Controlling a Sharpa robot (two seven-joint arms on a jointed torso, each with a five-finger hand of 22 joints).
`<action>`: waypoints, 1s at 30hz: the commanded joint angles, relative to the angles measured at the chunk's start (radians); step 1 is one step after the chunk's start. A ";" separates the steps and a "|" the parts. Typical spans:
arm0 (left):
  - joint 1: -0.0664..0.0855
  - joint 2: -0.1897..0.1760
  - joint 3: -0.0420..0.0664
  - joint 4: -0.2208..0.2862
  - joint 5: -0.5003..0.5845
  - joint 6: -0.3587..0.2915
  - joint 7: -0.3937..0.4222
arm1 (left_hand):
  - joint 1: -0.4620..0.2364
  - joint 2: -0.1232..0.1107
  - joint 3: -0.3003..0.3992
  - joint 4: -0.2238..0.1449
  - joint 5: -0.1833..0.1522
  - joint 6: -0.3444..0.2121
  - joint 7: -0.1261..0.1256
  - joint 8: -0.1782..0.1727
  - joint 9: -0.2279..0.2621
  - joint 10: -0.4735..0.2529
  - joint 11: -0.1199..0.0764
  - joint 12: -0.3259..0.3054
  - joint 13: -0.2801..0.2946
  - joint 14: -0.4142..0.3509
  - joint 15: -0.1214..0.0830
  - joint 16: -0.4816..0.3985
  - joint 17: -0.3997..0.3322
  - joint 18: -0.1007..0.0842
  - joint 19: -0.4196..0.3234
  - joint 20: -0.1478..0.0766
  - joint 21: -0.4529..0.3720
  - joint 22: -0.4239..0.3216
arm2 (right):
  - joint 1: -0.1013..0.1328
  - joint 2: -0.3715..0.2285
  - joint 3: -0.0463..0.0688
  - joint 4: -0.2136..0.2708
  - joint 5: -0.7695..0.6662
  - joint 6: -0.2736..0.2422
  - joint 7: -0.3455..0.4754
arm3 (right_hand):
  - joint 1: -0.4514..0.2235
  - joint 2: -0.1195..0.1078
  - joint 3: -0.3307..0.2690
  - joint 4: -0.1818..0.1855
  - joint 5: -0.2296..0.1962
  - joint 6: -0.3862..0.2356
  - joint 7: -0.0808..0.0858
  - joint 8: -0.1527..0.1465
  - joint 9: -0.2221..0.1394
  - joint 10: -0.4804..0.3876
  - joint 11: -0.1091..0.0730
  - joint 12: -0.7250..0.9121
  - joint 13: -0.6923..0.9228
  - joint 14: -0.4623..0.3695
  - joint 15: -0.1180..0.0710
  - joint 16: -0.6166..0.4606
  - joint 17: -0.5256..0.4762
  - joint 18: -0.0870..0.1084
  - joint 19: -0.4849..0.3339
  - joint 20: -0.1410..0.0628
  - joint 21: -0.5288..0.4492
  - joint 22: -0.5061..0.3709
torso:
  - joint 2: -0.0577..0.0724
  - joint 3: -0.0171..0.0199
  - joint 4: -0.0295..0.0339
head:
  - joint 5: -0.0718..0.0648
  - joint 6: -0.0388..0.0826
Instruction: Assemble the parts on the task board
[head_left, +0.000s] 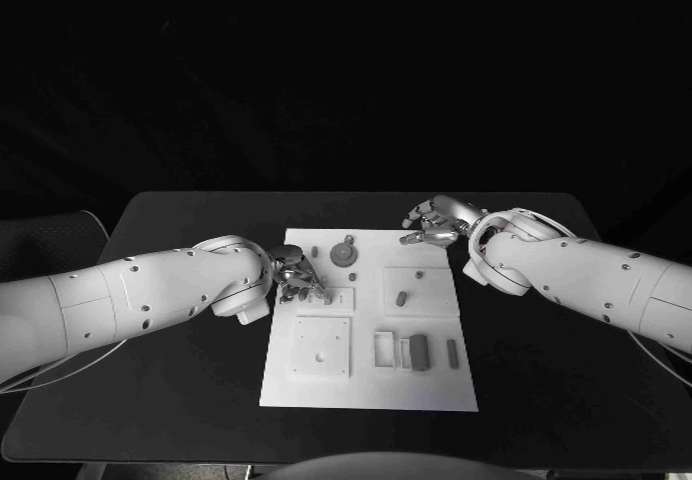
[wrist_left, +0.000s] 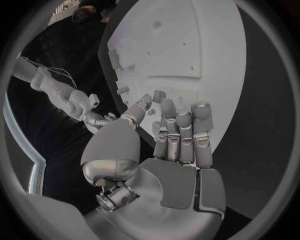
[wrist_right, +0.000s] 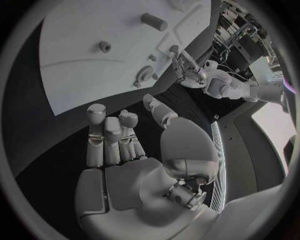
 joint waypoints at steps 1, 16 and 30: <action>0.000 0.003 0.000 0.001 0.003 0.008 -0.001 | 0.015 0.023 0.001 -0.004 0.002 0.016 0.003 -0.002 0.000 0.004 -0.008 0.006 -0.003 0.002 -0.008 0.006 -0.003 0.082 0.000 -0.008 -0.003 0.004 | -0.001 0.001 0.000 0.001 -0.002 0.012 0.005 | -0.007 0.001 0.003 0.004 0.003 0.003 0.007 0.003 -0.001 -0.006 -0.001 0.006 -0.001 -0.003 -0.004 0.003 -0.001 0.068 0.000 -0.006 -0.003 0.004 | 0.000 0.0005 -0.0004 | -0.001 -0.001; 0.000 0.010 0.000 -0.005 0.000 -0.013 -0.002 | 0.092 0.062 0.047 -0.023 -0.005 0.038 -0.005 0.003 0.003 0.018 -0.015 0.020 -0.013 0.013 -0.014 0.022 -0.010 0.079 0.015 -0.012 0.008 0.010 | -0.001 0.000 0.000 0.001 -0.002 0.011 0.005 | -0.008 0.001 0.003 0.004 0.003 0.003 0.007 0.003 -0.001 -0.006 -0.001 0.006 -0.001 -0.003 -0.004 0.003 -0.001 0.068 0.000 -0.006 -0.003 0.004 | 0.000 0.0000 -0.0007 | -0.002 -0.002; 0.000 0.012 0.000 -0.009 0.014 -0.027 0.003 | 0.096 0.088 0.056 -0.009 -0.008 0.045 -0.008 0.005 0.005 0.025 -0.018 0.026 -0.017 0.017 -0.017 0.029 -0.012 0.077 0.020 -0.015 0.013 0.013 | -0.001 0.001 0.000 0.001 -0.002 0.012 0.005 | -0.009 0.001 0.003 0.005 0.003 0.003 0.007 0.003 -0.001 -0.006 -0.001 0.006 -0.002 -0.003 -0.004 0.004 -0.001 0.068 0.000 -0.006 -0.003 0.004 | 0.000 0.0000 -0.0003 | -0.003 -0.002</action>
